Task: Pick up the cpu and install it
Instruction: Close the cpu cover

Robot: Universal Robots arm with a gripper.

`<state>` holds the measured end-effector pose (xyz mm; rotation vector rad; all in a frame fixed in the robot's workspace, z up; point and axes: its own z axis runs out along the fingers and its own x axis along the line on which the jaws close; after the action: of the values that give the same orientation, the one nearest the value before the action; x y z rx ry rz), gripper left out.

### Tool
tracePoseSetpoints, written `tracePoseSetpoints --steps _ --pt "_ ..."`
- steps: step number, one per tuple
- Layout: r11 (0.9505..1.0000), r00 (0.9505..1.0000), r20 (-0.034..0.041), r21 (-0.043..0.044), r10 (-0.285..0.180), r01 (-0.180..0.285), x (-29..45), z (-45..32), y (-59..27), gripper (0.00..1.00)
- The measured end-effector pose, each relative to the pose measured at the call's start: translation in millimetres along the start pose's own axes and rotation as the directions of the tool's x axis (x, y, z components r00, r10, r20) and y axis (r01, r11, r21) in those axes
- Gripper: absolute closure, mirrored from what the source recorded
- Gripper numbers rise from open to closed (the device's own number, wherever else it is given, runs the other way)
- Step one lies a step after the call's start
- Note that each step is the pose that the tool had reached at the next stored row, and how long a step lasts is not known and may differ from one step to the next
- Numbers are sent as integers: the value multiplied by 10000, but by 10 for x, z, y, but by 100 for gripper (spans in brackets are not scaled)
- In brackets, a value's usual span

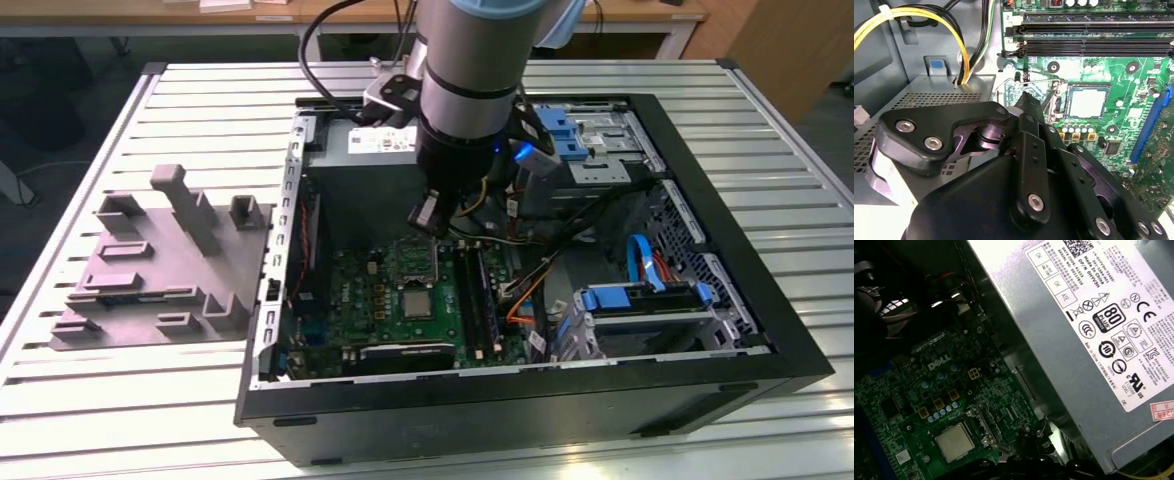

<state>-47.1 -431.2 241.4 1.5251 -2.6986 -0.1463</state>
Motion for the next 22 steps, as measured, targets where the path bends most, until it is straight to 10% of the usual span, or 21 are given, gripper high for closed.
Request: tracePoseSetpoints --steps 22 --pt "9999 9998 -98 46 -149 149 153 -9 -83 89"
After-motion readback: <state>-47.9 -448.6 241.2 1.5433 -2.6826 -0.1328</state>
